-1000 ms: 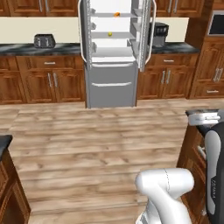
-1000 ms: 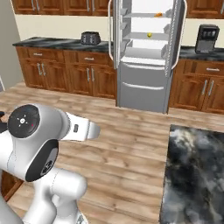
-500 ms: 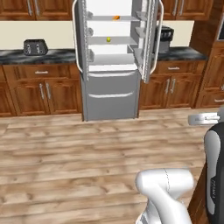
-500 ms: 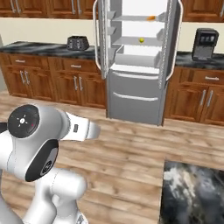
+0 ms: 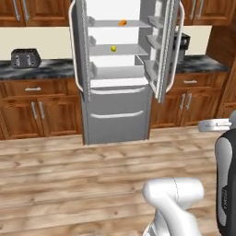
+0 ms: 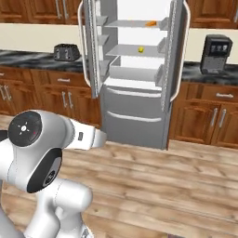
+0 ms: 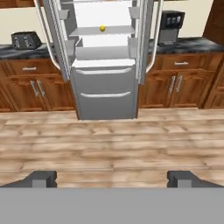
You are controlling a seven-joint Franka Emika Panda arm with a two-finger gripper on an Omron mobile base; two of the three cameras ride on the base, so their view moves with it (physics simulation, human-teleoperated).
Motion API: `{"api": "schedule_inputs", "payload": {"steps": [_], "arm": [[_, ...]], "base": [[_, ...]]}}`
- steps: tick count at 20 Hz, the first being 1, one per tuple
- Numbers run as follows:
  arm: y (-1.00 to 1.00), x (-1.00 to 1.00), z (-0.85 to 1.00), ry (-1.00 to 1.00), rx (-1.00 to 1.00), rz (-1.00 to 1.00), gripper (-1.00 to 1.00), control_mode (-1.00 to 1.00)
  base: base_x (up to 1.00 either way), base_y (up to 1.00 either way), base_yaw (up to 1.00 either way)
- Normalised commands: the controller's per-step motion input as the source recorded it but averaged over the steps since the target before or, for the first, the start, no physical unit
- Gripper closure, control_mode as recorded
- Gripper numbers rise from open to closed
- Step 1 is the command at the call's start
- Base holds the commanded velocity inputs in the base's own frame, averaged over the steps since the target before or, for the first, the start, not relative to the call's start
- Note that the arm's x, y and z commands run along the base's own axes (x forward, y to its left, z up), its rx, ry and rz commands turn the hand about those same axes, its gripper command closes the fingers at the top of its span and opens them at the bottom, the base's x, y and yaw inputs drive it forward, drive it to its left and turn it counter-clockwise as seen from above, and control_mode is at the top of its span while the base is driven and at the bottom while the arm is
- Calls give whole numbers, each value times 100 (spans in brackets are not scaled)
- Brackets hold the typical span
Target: Take the cheese, chicken drumstick, and lemon from the fridge and place them on the plate on the dining counter to create an appetizer plate.
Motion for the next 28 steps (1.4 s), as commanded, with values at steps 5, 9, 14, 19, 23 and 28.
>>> {"api": "schedule_inputs", "payload": {"steps": [5,9,14,19,23,28], "arm": [[0,0,0,0,0,0,-100,100],[0,0,0,0,0,0,-100,100],[0,0,0,0,0,0,-100,100],[0,0,0,0,0,0,-100,100],[0,0,0,0,0,0,-100,100],[0,0,0,0,0,0,-100,100]], "base": [[100,38,-12],[100,61,-8],[100,15,0],[100,-26,0],[100,-18,0],[100,-36,0]]}}
